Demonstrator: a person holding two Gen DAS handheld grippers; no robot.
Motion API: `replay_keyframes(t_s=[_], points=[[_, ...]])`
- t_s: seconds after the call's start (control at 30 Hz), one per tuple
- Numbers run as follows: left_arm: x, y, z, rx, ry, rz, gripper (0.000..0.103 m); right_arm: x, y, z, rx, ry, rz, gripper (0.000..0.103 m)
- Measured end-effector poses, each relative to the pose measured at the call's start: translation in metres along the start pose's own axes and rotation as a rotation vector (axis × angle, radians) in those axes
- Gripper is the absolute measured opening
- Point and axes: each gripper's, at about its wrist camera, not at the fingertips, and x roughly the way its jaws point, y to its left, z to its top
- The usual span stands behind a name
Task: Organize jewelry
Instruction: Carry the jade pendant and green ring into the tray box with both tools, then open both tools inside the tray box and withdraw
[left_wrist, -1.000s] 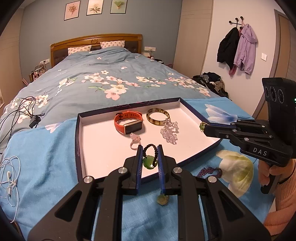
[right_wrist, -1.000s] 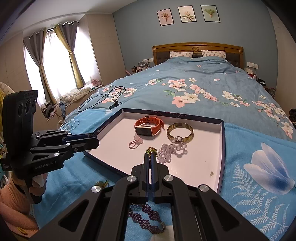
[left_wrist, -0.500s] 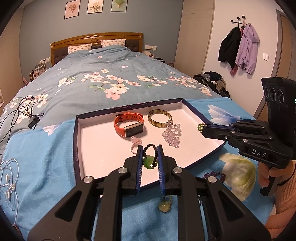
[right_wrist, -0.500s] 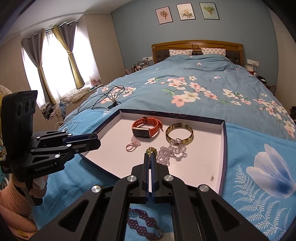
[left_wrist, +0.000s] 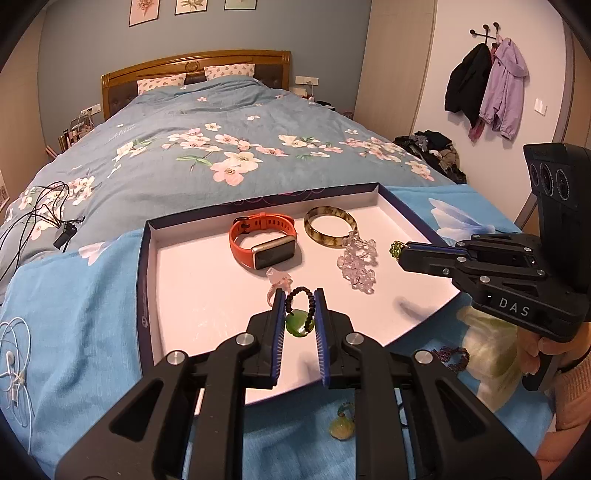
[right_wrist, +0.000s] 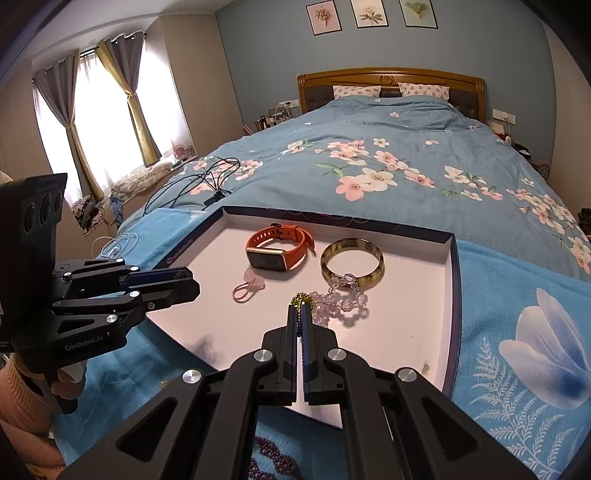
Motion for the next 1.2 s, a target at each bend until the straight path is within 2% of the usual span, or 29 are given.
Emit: replay_keyframes(t_s=[0.6, 0.83, 0.9, 0.93, 1.0, 1.2], points=[[0.044, 0.003, 0.010, -0.025, 0.081, 0.006, 0.016, 0.034, -0.006, 0.009, 0.011, 0.074, -0.032, 0.001], [0.056, 0.005, 0.011, -0.038, 0.099, 0.014, 0.016, 0.039, -0.007, 0.012, 0.021, 0.078, -0.043, 0.006], [0.056, 0.007, 0.011, -0.042, 0.095, 0.009, 0.020, 0.036, -0.008, 0.012, 0.024, 0.069, -0.045, 0.009], [0.054, 0.007, 0.011, -0.045, 0.089, 0.013, 0.025, 0.036, -0.009, 0.013, 0.028, 0.065, -0.046, 0.011], [0.048, 0.007, 0.012, -0.046, 0.068, 0.024, 0.031, 0.031, -0.010, 0.014, 0.035, 0.049, -0.046, 0.013], [0.021, 0.004, 0.013, -0.027, 0.005, 0.038, 0.038, 0.012, -0.011, 0.014, 0.040, 0.010, -0.037, 0.015]])
